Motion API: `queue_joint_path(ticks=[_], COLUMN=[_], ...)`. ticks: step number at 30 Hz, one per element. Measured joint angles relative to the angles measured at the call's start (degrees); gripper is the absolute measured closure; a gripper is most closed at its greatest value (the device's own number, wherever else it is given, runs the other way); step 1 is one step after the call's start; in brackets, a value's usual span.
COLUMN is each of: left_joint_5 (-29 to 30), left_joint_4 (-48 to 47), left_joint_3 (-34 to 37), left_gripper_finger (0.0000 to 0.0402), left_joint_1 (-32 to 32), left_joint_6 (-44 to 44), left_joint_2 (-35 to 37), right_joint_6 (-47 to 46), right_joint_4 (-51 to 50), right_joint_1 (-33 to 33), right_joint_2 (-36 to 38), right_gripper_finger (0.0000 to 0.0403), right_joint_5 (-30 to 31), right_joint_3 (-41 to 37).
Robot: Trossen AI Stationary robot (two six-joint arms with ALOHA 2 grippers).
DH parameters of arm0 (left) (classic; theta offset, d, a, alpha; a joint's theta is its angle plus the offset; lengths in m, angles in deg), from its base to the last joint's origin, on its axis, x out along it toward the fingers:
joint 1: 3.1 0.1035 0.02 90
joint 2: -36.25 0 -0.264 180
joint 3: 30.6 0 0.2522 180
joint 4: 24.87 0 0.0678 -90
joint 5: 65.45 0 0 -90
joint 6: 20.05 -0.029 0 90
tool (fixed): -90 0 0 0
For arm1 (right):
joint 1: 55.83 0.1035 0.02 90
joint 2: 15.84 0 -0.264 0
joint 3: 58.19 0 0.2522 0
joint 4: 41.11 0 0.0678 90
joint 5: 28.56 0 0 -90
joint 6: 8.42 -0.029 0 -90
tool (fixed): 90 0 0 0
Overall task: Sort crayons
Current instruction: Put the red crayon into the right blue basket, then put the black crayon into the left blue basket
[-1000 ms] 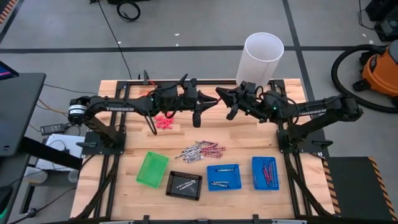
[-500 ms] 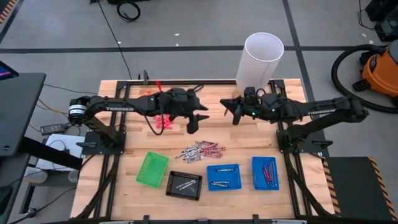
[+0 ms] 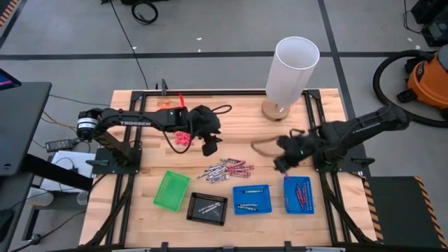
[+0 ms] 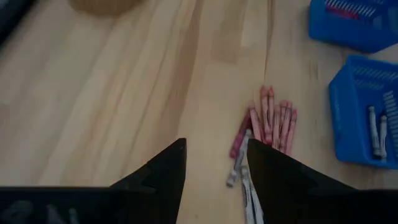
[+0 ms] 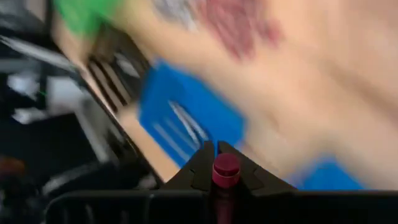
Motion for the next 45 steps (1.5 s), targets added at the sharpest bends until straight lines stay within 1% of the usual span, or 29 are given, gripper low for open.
queue_joint_path(ticks=[2,5,8,11,14,16,23,30,34,41,45], left_joint_5=[-0.03,-0.05,-0.07,-0.03,-0.05,-0.05,-0.03,-0.01,0.77,1.02,1.0], left_joint_4=[1.66,5.36,9.37,12.18,13.49,13.44,13.77,14.46,14.56,16.22,16.11], left_joint_3=[2.08,5.94,9.02,11.13,11.54,11.59,11.6,11.6,11.6,11.6,11.6], left_gripper_finger=[0.0221,0.0221,0.0221,0.0221,0.0221,0.0221,0.0221,0.0221,0.022,0.022,0.022], left_joint_1=[-0.18,-0.55,-0.92,-1.45,-2.25,-2.82,-4.73,-5.73,-6.32,-6.28,-6.32], left_joint_6=[1.28,3.77,7.14,10.09,10.81,10.79,10.84,11.19,12.27,12.3,11.22], left_joint_2=[0.0,0.0,0.0,0.0,0.0,0.0,0.0,0.0,0.0,0.0,0.0], right_joint_6=[-5.91,-13.3,-18.21,-20.94,-23.29,-24.1,-29.39,-31.1,-31.07,-31.18,-31.09], right_joint_4=[-4.2,-7.55,-9.98,-11.84,-8.95,-5.19,2.93,13.41,15.58,17.78,17.66], right_joint_1=[4.22,10.11,14.4,16.96,18.22,18.92,21.18,21.52,21.52,21.53,21.52], right_joint_2=[-0.24,-1.23,-3.45,-6.02,-7.54,-8.15,-8.55,-8.55,-8.55,-8.48,-8.48], right_gripper_finger=[0.0377,0.0379,0.0379,0.0378,0.0378,0.0379,0.0378,0.0372,0.0348,0.0279,0.0264], right_joint_5=[-0.44,-0.28,0.51,2.37,2.56,2.56,3.12,2.7,2.64,2.36,-0.06], right_joint_3=[0.0,0.0,0.0,-0.47,-3.3,-5.55,-12.99,-19.32,-19.89,-19.91,-18.82])
